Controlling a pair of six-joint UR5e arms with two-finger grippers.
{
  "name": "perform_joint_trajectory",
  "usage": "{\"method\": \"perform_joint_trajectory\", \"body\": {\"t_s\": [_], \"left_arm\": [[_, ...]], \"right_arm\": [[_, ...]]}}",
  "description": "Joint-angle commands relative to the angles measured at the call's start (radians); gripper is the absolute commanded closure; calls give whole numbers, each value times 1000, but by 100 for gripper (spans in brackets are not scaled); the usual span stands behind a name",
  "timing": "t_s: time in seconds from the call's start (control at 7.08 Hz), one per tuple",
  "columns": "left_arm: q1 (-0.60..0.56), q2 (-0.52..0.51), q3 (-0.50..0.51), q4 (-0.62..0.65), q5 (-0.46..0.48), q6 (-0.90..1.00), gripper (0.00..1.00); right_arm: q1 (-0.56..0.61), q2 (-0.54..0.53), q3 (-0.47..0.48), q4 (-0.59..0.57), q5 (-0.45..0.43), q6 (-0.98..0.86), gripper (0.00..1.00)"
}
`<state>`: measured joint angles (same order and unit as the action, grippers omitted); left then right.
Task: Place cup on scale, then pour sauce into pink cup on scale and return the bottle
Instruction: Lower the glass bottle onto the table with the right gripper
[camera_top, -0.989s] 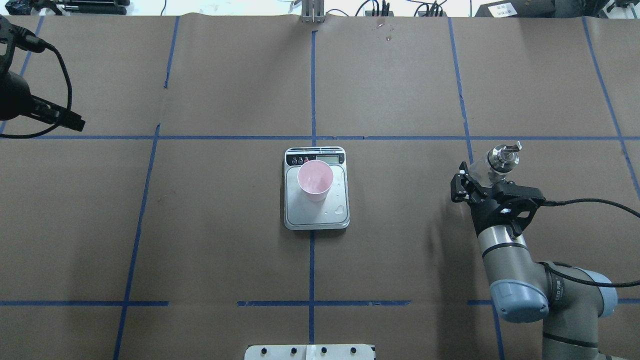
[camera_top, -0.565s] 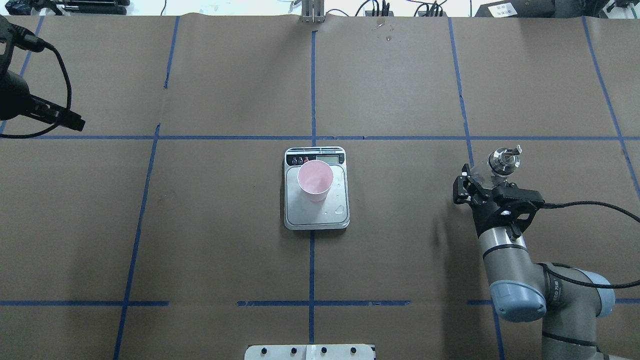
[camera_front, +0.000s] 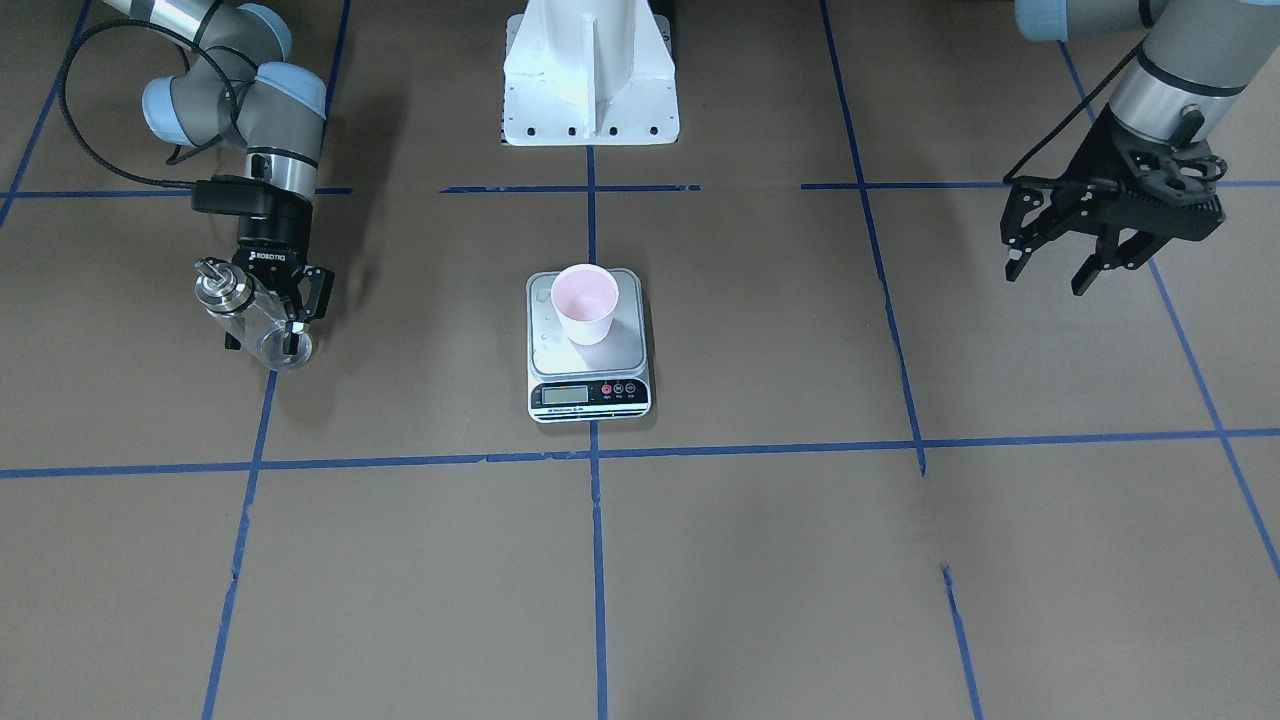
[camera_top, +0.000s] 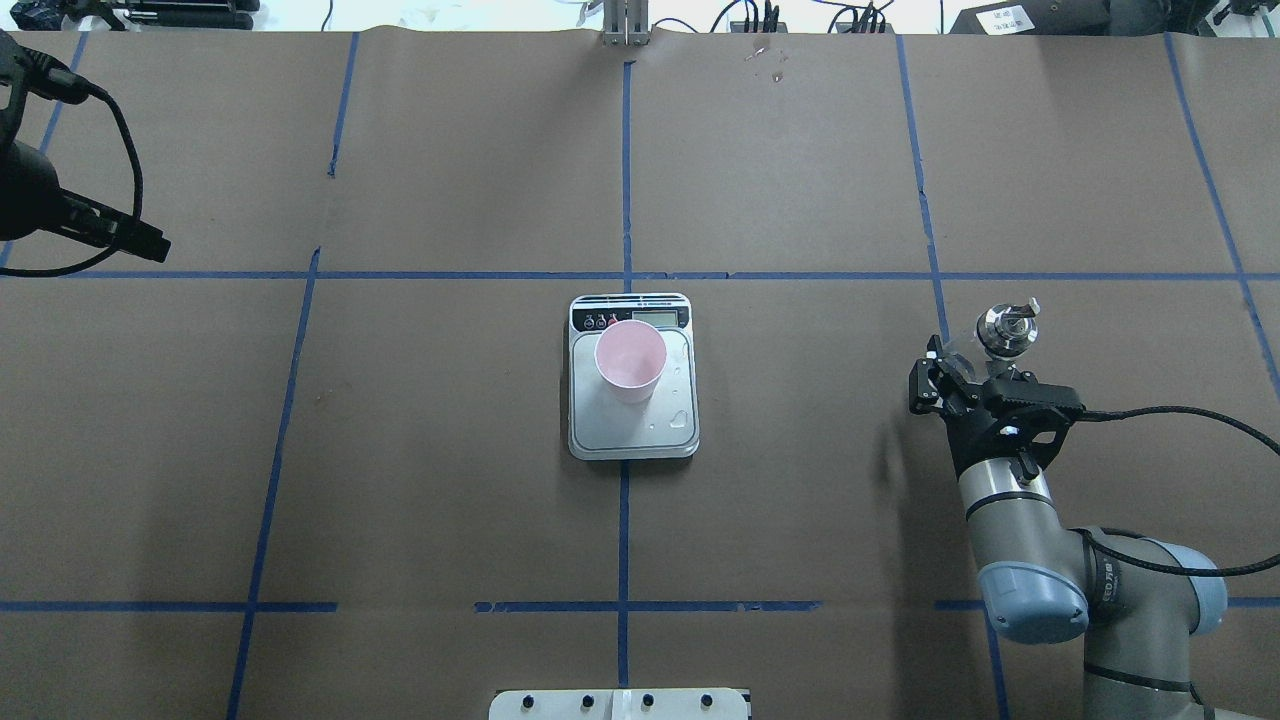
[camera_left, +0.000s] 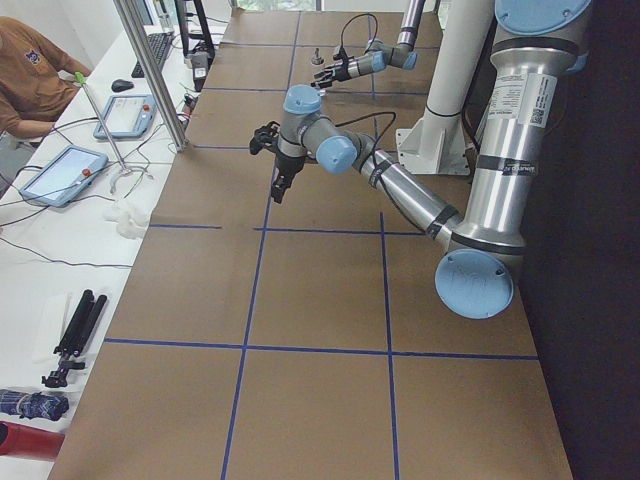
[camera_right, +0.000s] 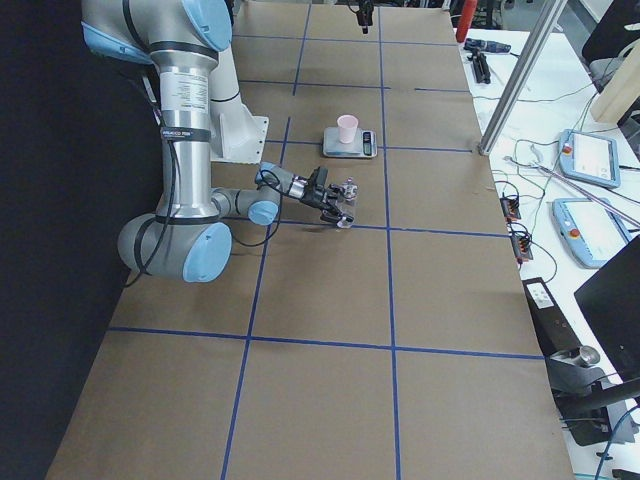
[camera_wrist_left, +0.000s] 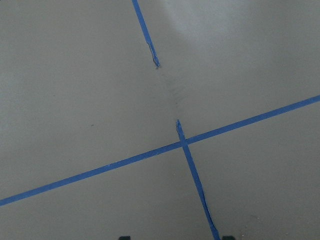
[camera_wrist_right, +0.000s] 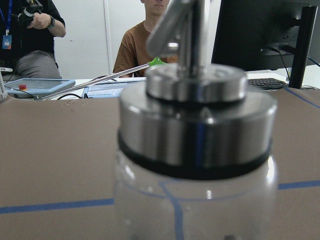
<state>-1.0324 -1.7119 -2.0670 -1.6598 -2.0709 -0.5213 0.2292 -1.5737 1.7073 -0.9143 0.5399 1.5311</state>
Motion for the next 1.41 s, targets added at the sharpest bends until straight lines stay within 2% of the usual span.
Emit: {"method": "perform_joint_trajectory", "body": {"t_s": [0.0, 0.14, 0.28, 0.42, 0.71, 1.27], "left_arm": [[0, 0, 1, 0, 0, 1, 31], [0, 0, -1, 0, 0, 1, 31], [0, 0, -2, 0, 0, 1, 31], [0, 0, -2, 0, 0, 0, 31], [0, 0, -5, 0, 0, 0, 31], [0, 0, -12, 2, 0, 0, 31]], "right_arm": [[-1, 0, -11, 0, 2, 0, 100], [-1, 1, -21, 2, 2, 0, 100], [-1, 1, -24, 35, 2, 0, 86], [-1, 1, -47, 70, -3, 0, 1], [-1, -2, -66, 115, -6, 0, 0], [-33, -3, -51, 127, -58, 0, 0]]}}
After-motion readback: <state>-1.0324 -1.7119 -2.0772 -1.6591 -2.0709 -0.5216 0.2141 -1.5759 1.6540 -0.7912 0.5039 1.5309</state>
